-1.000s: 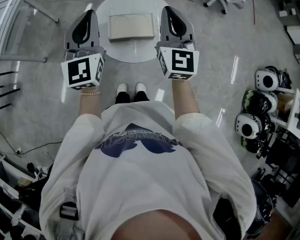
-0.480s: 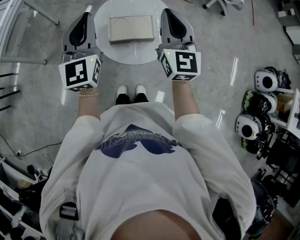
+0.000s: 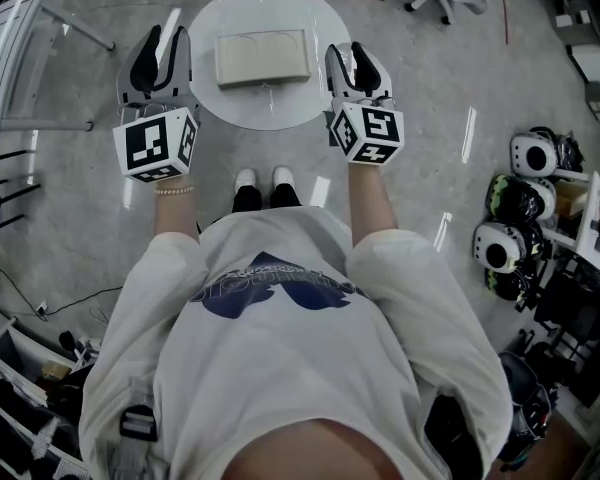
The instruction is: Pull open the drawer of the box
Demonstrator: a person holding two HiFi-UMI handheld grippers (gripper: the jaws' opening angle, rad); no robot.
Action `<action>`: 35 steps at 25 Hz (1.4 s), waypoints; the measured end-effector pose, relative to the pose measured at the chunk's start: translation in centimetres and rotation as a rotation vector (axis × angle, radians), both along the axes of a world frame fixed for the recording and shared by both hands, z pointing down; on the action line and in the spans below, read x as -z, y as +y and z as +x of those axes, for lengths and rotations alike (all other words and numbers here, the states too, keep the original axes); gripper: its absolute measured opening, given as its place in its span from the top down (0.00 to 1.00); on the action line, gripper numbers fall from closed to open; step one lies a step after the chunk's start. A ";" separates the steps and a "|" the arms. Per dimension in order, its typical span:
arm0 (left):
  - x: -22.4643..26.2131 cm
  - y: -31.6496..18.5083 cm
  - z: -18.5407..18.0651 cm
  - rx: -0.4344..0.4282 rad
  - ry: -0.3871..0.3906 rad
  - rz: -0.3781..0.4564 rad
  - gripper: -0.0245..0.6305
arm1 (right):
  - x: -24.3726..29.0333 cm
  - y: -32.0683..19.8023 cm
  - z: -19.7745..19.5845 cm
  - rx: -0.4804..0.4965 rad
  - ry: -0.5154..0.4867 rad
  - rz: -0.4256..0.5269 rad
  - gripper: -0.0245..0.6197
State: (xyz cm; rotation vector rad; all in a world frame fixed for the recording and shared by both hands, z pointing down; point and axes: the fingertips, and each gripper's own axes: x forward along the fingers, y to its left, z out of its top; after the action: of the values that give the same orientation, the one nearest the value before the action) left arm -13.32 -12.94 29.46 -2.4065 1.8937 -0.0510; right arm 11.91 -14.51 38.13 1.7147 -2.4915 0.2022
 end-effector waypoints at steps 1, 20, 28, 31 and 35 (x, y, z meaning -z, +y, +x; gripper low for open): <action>-0.1 -0.3 0.0 -0.004 0.000 -0.005 0.79 | -1.8 0.0 0.2 -0.013 0.011 -0.041 0.71; -5.1 -6.4 -1.6 -0.042 -0.012 -0.105 0.79 | -26.8 2.2 -7.4 0.024 0.120 -0.689 0.71; -6.3 -8.1 -2.0 -0.036 -0.002 -0.129 0.79 | -30.8 1.1 -10.7 0.081 0.145 -0.838 0.71; -6.8 -8.5 -2.3 -0.031 0.002 -0.134 0.79 | -31.9 0.4 -11.2 0.091 0.152 -0.873 0.70; -7.5 -8.6 -3.1 -0.013 0.007 -0.149 0.79 | -32.8 -0.3 -11.5 0.077 0.154 -0.913 0.70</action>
State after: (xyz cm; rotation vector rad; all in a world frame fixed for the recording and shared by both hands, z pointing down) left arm -16.41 -21.53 36.95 -2.5158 1.9422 -0.1889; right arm 0.45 -14.78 70.93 1.1726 -1.8575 0.9709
